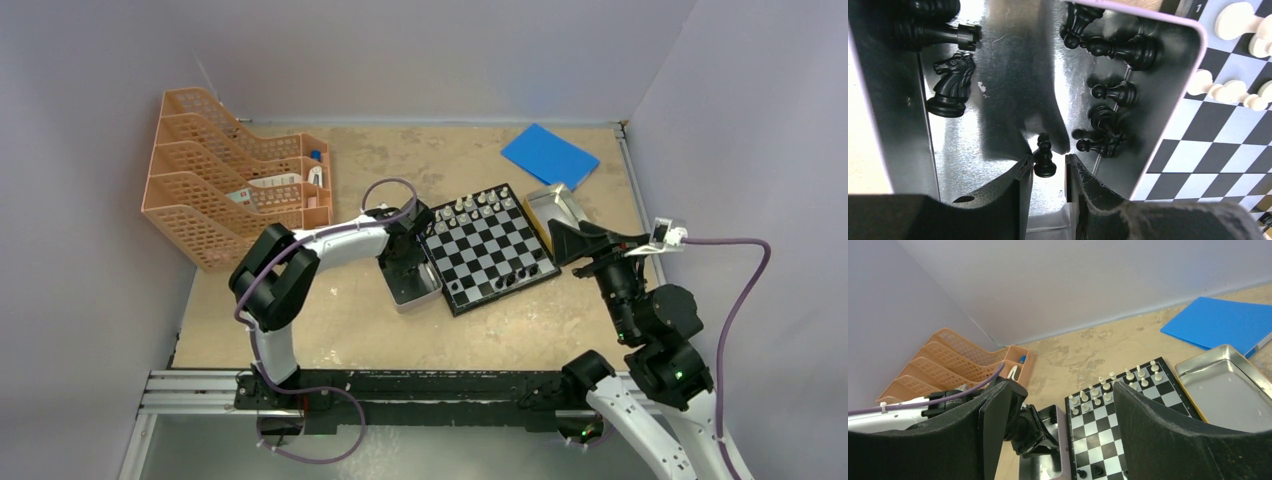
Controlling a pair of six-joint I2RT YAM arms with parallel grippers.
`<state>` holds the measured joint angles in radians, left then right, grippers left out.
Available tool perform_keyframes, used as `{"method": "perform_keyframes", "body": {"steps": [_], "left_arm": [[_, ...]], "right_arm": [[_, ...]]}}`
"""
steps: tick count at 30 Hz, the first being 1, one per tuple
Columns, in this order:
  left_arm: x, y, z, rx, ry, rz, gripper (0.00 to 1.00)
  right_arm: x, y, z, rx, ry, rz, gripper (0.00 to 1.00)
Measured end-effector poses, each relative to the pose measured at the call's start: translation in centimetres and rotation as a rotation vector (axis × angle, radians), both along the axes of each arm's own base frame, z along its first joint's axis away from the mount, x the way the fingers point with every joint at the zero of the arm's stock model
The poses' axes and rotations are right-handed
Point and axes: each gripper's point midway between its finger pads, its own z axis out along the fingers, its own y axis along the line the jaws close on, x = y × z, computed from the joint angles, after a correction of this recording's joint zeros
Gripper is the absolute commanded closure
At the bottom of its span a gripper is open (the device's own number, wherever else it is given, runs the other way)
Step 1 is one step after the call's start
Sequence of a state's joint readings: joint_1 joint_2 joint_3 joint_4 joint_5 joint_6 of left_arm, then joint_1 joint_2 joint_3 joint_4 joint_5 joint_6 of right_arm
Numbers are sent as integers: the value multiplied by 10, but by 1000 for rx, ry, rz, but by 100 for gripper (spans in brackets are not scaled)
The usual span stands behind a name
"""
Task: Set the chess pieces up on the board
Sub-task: Pick up the chess piece from the storage box.
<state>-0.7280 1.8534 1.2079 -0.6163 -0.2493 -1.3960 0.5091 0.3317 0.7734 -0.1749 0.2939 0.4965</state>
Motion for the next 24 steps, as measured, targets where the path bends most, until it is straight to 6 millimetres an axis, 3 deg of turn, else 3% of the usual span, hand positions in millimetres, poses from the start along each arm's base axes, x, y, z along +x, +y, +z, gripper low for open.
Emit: {"method": "perform_keyframes", "body": {"steps": [17, 21, 24], "left_arm": [[-4, 2, 3, 6, 23, 5, 90], [-3, 5, 18, 8, -6, -7, 90], [3, 6, 43, -6, -83, -54, 90]], "right_arm": [[1, 2, -2, 0, -1, 5, 23], [3, 8, -8, 5, 14, 31, 22], [4, 19, -14, 8, 38, 79, 22]]}}
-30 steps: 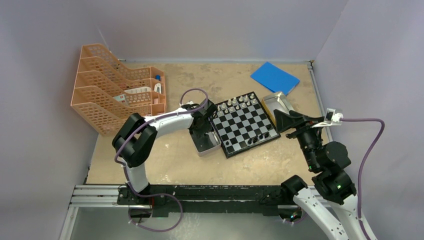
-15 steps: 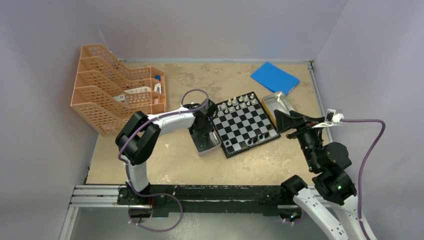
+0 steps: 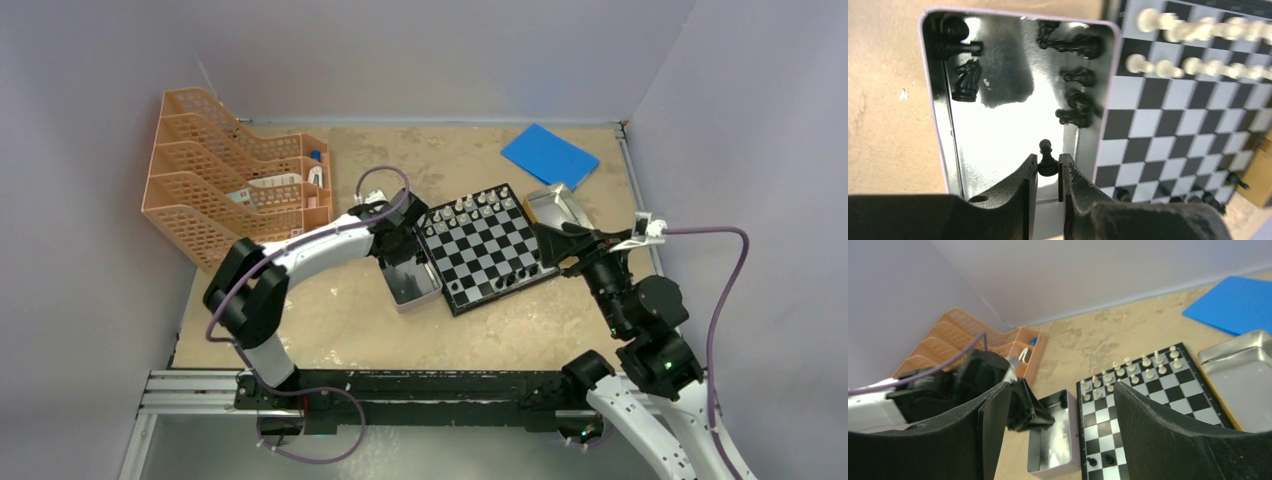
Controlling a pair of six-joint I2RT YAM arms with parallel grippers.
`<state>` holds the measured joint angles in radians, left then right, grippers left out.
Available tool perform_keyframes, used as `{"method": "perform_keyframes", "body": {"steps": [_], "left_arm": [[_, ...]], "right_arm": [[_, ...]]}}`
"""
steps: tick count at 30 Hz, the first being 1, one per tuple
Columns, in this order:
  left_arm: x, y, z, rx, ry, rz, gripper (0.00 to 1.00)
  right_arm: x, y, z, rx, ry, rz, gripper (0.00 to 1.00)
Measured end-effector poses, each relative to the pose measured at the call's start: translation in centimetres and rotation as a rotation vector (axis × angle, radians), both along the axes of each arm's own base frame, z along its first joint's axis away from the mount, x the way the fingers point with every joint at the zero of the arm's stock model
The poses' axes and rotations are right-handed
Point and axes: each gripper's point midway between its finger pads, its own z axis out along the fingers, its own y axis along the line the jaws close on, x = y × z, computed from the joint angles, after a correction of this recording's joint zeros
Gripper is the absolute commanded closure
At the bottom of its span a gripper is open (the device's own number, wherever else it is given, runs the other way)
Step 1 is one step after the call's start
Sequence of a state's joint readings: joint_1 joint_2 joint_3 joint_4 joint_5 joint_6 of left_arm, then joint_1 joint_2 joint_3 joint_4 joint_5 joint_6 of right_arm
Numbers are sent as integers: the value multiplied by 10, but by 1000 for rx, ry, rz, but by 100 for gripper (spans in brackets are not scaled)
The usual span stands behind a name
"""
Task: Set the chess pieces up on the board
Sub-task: Place the chess piece on the chessboard.
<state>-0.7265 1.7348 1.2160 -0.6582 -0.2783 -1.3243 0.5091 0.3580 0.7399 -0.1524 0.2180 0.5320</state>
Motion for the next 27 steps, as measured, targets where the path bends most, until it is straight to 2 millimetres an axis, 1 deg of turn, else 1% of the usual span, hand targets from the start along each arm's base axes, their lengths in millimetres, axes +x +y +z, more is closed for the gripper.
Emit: {"method": "perform_keyframes", "body": {"steps": [2, 5, 7, 10, 13, 16, 18, 21, 24, 27], "left_arm": [[3, 1, 18, -12, -64, -43, 91], [6, 2, 50, -46, -209, -153, 93], [5, 2, 69, -68, -308, -239, 94], [-1, -4, 99, -106, -487, -426, 97], [-9, -13, 128, -116, -668, -631, 98], [-18, -24, 150, -106, -811, -823, 97], [-27, -32, 159, -98, -886, -957, 99], [-41, -43, 161, -94, -958, -1141, 99], [-57, -51, 159, -100, -1005, -1302, 100], [-68, -58, 154, -102, -1043, -1437, 100]], "right_arm": [[2, 7, -5, -5, 20, 29, 22], [7, 21, -18, -16, 65, 81, 22], [11, 30, -26, -23, 93, 112, 23], [19, 46, -39, -37, 142, 169, 23], [29, 67, -55, -57, 200, 243, 27], [35, 89, -70, -69, 256, 338, 36], [36, 105, -83, -76, 301, 416, 41], [32, 123, -94, -75, 343, 516, 45], [28, 135, -91, -69, 347, 600, 48], [28, 145, -81, -64, 322, 663, 54]]}}
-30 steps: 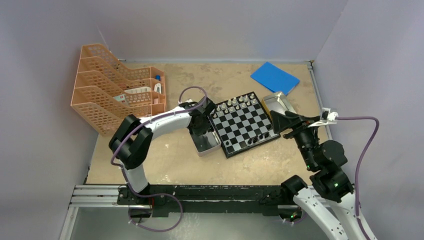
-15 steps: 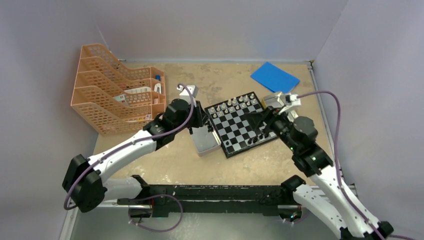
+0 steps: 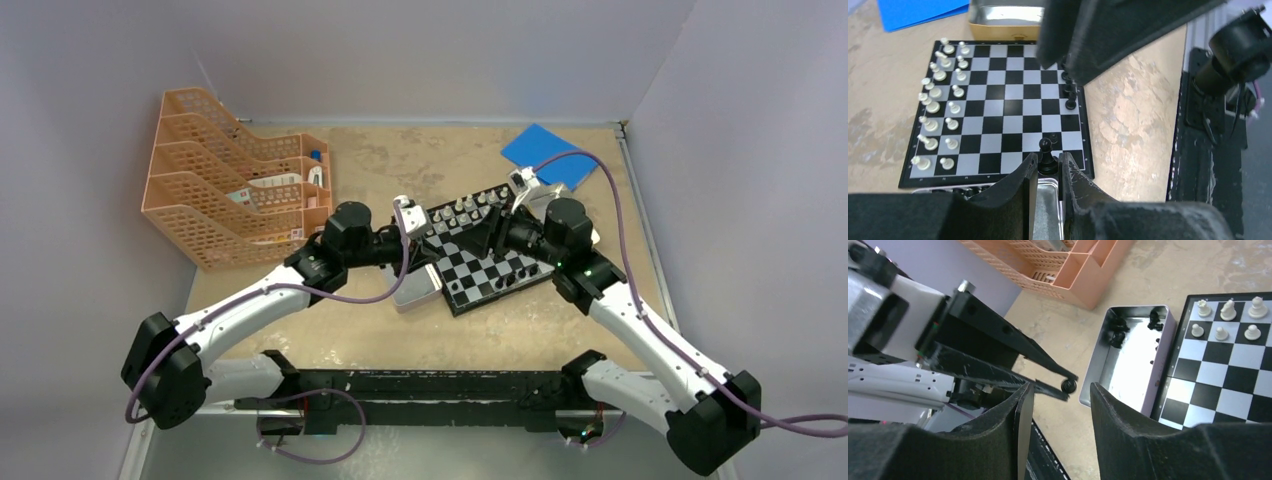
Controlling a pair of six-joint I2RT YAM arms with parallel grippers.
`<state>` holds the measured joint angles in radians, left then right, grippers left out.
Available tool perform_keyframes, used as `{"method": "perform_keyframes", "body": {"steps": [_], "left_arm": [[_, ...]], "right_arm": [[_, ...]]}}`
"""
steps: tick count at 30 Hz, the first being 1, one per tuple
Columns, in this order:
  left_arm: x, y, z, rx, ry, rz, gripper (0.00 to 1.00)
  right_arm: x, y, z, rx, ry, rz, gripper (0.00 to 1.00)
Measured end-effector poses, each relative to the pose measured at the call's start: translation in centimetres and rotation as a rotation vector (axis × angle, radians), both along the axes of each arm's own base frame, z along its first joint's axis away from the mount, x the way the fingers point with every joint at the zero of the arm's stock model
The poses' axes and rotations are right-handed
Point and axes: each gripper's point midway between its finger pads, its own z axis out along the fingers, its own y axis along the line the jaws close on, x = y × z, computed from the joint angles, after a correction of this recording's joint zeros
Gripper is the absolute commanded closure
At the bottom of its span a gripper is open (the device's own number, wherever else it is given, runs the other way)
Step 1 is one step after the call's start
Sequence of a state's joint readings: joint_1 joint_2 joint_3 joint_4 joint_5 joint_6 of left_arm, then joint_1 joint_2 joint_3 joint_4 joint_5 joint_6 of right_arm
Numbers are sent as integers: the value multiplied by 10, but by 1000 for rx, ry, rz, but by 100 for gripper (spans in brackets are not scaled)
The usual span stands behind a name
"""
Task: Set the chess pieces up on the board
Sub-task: Place the chess piece on the chessboard.
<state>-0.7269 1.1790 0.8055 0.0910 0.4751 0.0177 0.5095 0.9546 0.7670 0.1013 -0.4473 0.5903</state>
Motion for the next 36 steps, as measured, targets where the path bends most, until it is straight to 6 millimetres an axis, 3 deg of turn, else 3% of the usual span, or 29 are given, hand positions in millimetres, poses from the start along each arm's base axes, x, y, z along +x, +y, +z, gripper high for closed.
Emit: {"method": "perform_keyframes", "body": {"steps": [3, 11, 20, 28, 36], "left_arm": [[-6, -5, -9, 28, -36, -86, 100], [-17, -10, -32, 57, -63, -198, 100], [-18, -14, -25, 24, -111, -229, 100], [-16, -17, -20, 6, -134, -231, 100], [-17, -18, -22, -1, -140, -238, 100]], "right_arm": [[1, 5, 2, 11, -3, 27, 57], [2, 14, -18, 9, 88, 61, 61], [-7, 18, -50, 8, 183, 103, 63], [-17, 21, -59, 21, 208, 148, 68], [-20, 22, -58, 34, 203, 168, 92]]}}
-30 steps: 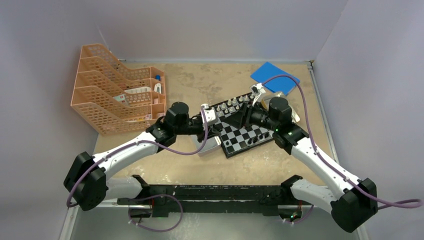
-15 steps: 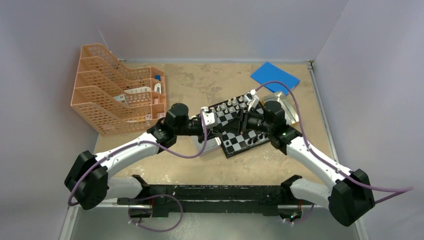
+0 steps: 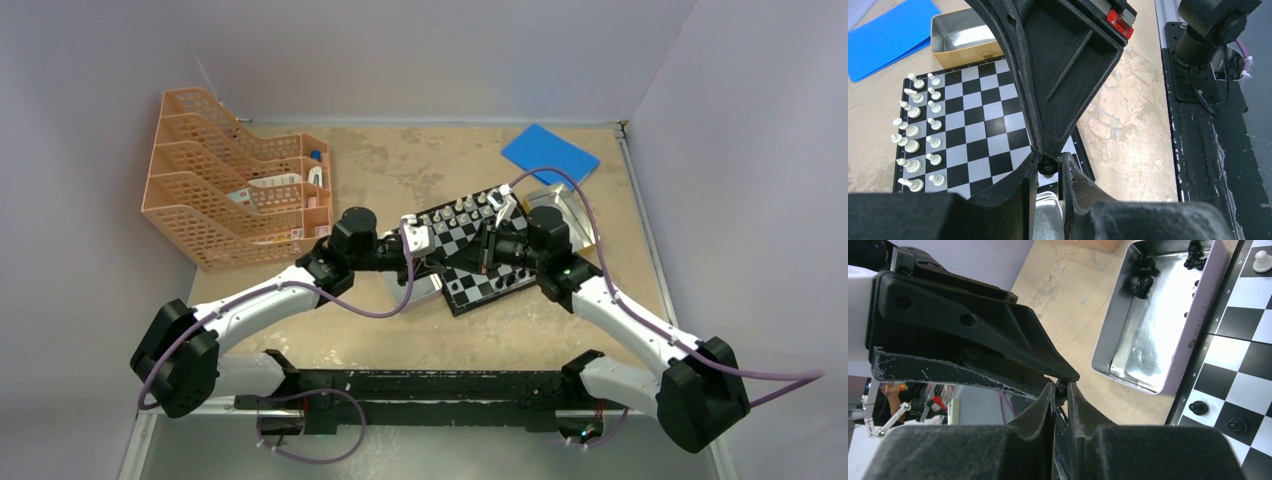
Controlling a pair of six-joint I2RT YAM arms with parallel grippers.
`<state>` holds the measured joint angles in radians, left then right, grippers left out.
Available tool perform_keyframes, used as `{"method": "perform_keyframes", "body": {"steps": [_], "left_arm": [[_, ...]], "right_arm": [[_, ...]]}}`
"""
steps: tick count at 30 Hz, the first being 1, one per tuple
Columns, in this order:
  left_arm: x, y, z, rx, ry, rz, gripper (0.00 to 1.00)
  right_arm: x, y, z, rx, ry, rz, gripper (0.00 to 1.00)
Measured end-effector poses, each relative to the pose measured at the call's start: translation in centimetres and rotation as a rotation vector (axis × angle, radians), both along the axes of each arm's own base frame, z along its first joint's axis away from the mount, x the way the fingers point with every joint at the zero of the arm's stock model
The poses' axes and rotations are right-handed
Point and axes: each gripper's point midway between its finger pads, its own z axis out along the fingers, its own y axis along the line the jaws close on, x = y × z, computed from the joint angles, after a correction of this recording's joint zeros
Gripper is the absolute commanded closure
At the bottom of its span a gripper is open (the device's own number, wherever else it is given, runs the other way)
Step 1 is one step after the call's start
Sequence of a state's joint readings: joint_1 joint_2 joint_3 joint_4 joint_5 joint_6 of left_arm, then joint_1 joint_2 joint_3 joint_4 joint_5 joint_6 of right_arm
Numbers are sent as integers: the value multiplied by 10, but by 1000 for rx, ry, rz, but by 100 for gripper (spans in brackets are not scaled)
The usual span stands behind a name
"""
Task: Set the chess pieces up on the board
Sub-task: Place the chess piece on the chessboard.
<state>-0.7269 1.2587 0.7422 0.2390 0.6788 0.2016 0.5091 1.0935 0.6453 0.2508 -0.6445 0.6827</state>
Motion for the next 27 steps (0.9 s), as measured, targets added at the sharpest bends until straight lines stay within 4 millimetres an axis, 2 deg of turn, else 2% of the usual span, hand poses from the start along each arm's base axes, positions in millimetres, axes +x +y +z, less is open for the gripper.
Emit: {"method": "perform_keyframes", "body": {"steps": [4, 10, 12, 14, 20, 24, 27], "left_arm": [[0, 0, 0, -3, -3, -2, 98], [1, 0, 0, -4, 2, 11, 77], [1, 0, 2, -6, 7, 14, 65], [0, 2, 0, 11, 32, 26, 56], [-7, 14, -3, 53, 98, 59, 45], [-10, 26, 7, 58, 103, 118, 21], [-7, 39, 17, 54, 111, 205, 16]], "right_arm": [[-1, 0, -1, 4, -4, 2, 98], [2, -3, 0, -6, -23, -26, 99], [2, -6, 1, -17, -30, -50, 99], [8, -14, 3, -41, -49, -117, 99], [36, -43, 4, -123, -88, -349, 99], [50, -60, -4, -191, -87, -468, 98], [59, -70, -14, -249, -80, -531, 98]]}}
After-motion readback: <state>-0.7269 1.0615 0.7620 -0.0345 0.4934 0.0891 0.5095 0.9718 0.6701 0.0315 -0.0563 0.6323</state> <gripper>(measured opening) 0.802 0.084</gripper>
